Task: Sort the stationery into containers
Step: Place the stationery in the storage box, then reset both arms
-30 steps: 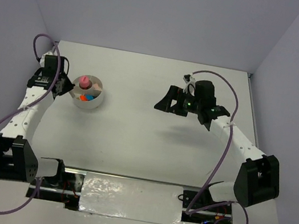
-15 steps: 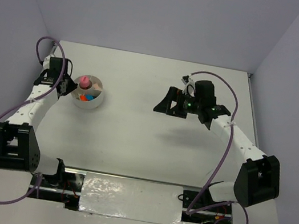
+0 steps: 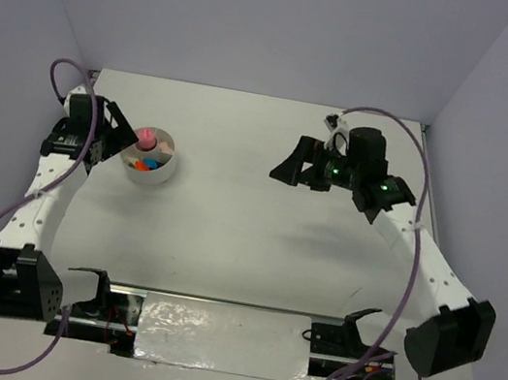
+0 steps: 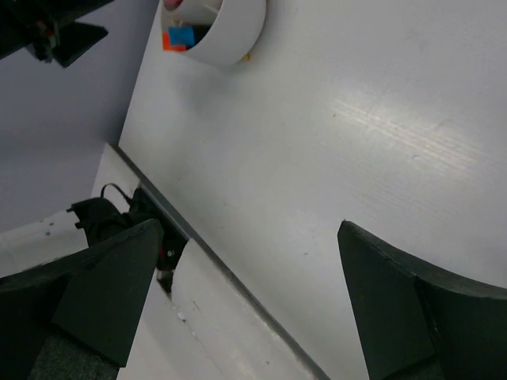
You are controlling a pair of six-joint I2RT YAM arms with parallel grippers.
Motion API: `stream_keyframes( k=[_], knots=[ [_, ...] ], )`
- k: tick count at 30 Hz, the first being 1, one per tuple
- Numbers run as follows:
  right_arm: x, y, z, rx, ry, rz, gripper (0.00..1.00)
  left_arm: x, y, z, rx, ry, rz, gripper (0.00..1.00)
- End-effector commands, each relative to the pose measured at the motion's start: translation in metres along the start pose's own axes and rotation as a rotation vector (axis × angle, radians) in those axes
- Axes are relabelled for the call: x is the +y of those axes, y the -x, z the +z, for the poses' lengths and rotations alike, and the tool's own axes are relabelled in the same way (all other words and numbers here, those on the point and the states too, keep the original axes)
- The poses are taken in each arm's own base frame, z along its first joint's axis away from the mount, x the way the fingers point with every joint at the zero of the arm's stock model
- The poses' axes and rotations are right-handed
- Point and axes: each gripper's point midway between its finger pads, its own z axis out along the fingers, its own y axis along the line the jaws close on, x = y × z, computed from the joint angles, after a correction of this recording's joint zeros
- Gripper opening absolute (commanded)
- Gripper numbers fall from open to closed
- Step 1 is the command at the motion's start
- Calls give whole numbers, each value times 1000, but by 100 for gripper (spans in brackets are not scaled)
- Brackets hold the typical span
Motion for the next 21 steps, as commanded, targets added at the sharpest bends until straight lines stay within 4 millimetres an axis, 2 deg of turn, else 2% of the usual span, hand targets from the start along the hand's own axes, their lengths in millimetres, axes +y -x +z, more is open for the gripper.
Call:
stream_keyframes(
  k=[1,2,3,4,5,7,8,9,10,14,17,20,21],
  knots=[
    [34,43,-61,-197,-83,-135,100,-7,27,-48,-63,-53,96,99],
    [31,49,-72,-230,-132,-155,100,-8,34,-66,-101,-74,111,99],
    [26,57,-96,-297,-239,-157,100,-3,32,-75,-100,-69,148,99],
    [22,61,-109,-328,-297,-160,100,0,34,-84,-117,-70,159,99],
    [17,65,-123,-357,-361,-171,100,2,39,-102,-161,-90,167,99],
    [1,73,-175,-450,-583,-168,100,9,37,-123,-189,-79,195,99],
    [6,72,-179,-462,-572,-176,100,11,38,-126,-204,-77,191,99],
    [0,71,-198,-493,-652,-170,100,11,36,-130,-209,-86,168,99],
    [6,68,-215,-533,-658,-176,100,9,36,-133,-218,-108,161,99],
    [14,51,-257,-604,-680,-189,100,-5,33,-159,-228,-209,151,99],
    [19,39,-286,-655,-693,-203,100,-2,38,-187,-256,-211,148,99],
    [19,23,-303,-685,-692,-208,100,8,43,-217,-306,-205,120,99],
    [22,21,-303,-695,-660,-223,100,6,40,-232,-328,-255,116,99]
  ],
)
